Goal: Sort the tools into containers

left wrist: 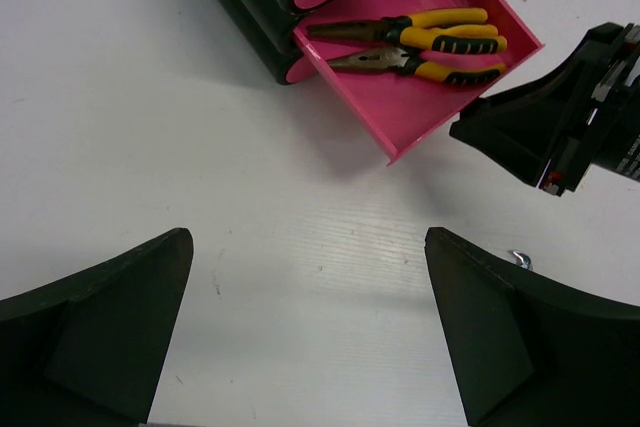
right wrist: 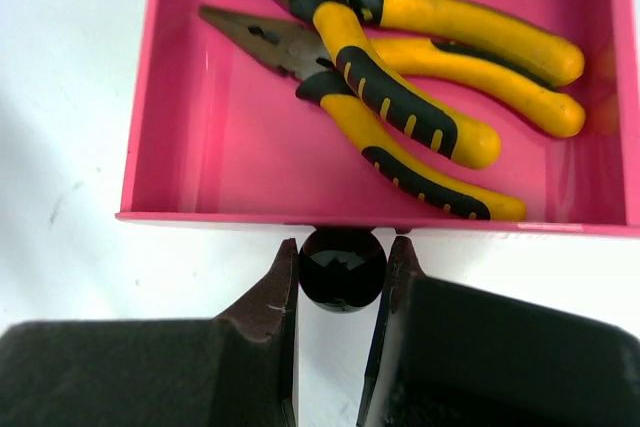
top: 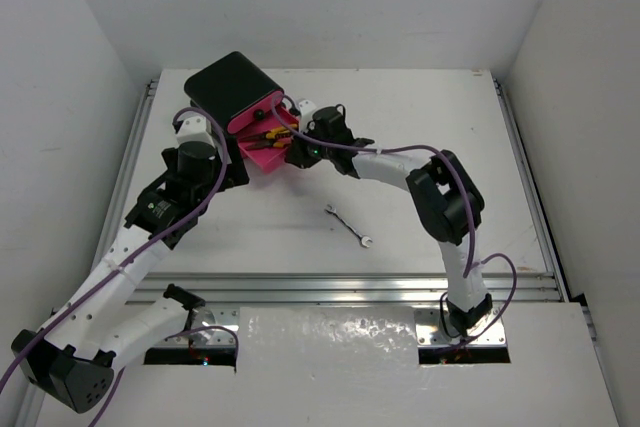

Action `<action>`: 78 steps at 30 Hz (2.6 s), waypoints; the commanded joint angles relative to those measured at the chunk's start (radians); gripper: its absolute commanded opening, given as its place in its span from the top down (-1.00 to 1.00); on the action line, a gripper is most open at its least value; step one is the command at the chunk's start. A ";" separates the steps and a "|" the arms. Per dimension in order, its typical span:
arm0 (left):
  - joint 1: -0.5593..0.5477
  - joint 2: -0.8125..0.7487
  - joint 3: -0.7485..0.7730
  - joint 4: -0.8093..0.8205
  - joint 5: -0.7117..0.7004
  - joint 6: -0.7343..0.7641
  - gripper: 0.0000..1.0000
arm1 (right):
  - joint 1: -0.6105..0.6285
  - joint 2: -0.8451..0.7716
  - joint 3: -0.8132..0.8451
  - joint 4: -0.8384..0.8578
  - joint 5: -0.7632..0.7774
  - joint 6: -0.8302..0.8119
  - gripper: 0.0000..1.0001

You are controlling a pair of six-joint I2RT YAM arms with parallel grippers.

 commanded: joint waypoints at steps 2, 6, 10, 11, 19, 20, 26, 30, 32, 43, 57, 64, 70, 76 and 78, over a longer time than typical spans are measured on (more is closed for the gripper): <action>0.013 -0.007 -0.002 0.034 -0.007 0.009 -0.99 | 0.017 -0.009 0.099 0.108 -0.056 0.018 0.95; 0.013 -0.007 -0.002 0.034 -0.006 0.010 -1.00 | 0.017 0.027 0.147 0.088 -0.057 0.011 0.89; 0.013 -0.007 -0.002 0.034 -0.004 0.010 -0.99 | 0.017 0.080 0.213 0.072 -0.054 0.011 0.79; 0.013 -0.005 -0.002 0.034 -0.004 0.010 -0.99 | 0.017 0.097 0.219 0.074 -0.051 0.011 0.76; 0.013 0.005 -0.002 0.036 0.008 0.013 -0.99 | 0.017 0.126 0.248 0.118 -0.043 0.029 0.24; 0.013 0.004 -0.002 0.036 0.010 0.013 -1.00 | 0.017 0.134 0.259 0.115 -0.040 0.029 0.21; 0.013 0.007 -0.002 0.037 0.014 0.013 -1.00 | 0.018 0.192 0.308 0.149 -0.030 0.057 0.13; 0.013 0.010 -0.004 0.037 0.019 0.015 -1.00 | 0.017 0.232 0.342 0.169 -0.031 0.081 0.12; 0.013 0.011 -0.004 0.039 0.022 0.015 -0.99 | 0.018 0.247 0.358 0.175 -0.033 0.084 0.12; 0.013 0.018 -0.005 0.043 0.042 0.018 -1.00 | 0.015 0.301 0.380 0.284 -0.005 0.081 0.11; 0.023 0.008 -0.005 0.046 0.063 0.021 -1.00 | 0.015 0.379 0.426 0.411 0.038 0.124 0.12; 0.023 0.014 -0.008 0.049 0.076 0.023 -1.00 | 0.017 0.392 0.425 0.477 0.073 0.144 0.12; 0.023 0.018 -0.008 0.049 0.082 0.023 -1.00 | 0.017 0.409 0.443 0.502 0.085 0.152 0.11; 0.023 0.016 -0.008 0.051 0.088 0.024 -1.00 | 0.017 0.447 0.480 0.506 0.090 0.165 0.12; 0.023 0.014 -0.008 0.051 0.091 0.024 -0.99 | 0.017 0.449 0.480 0.513 0.090 0.169 0.12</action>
